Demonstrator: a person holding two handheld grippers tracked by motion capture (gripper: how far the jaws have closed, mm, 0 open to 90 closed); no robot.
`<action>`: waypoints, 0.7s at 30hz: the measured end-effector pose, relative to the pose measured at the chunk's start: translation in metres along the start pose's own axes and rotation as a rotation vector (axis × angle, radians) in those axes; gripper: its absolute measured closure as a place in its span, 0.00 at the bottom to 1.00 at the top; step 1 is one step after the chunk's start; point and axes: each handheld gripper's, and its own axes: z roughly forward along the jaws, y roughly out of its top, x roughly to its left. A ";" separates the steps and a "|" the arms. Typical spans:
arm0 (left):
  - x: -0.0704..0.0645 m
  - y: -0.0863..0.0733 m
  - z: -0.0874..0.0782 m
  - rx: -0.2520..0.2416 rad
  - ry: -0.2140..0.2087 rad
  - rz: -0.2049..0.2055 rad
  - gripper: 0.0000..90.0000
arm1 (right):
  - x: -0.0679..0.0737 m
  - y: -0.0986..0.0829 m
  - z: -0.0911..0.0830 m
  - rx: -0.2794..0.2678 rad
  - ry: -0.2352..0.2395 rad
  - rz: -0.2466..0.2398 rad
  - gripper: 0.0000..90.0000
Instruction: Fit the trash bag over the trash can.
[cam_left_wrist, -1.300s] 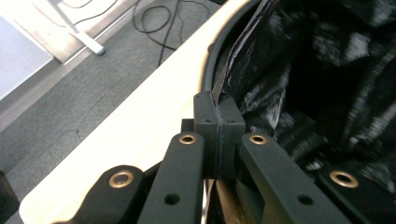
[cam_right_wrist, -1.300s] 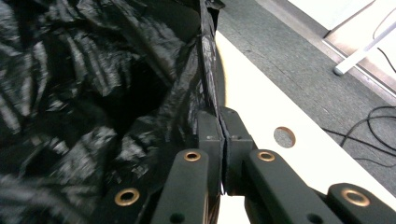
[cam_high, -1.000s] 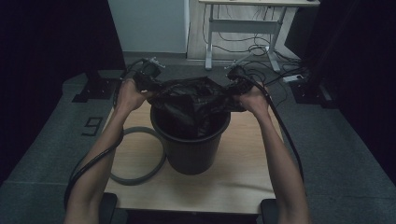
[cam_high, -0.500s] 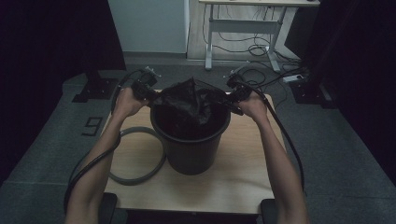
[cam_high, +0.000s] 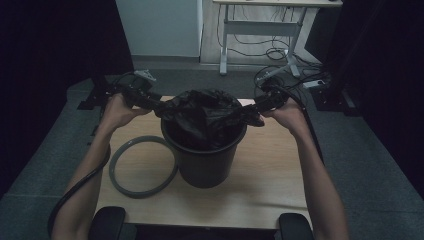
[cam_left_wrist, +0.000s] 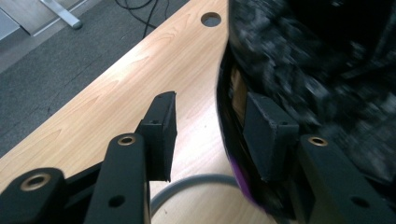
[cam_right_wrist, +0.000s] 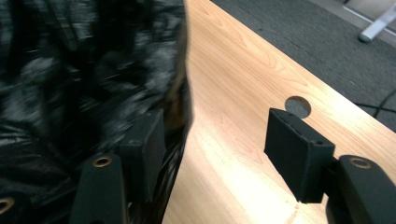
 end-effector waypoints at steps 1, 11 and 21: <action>-0.001 -0.003 -0.003 -0.004 -0.007 0.000 0.58 | 0.002 -0.001 -0.003 -0.003 0.006 -0.006 0.40; -0.015 -0.032 -0.025 -0.046 -0.122 0.018 0.52 | 0.029 -0.019 -0.028 -0.027 0.088 -0.065 0.40; -0.026 -0.043 -0.059 -0.097 -0.185 0.078 0.38 | 0.038 -0.042 -0.060 -0.068 0.126 -0.078 0.38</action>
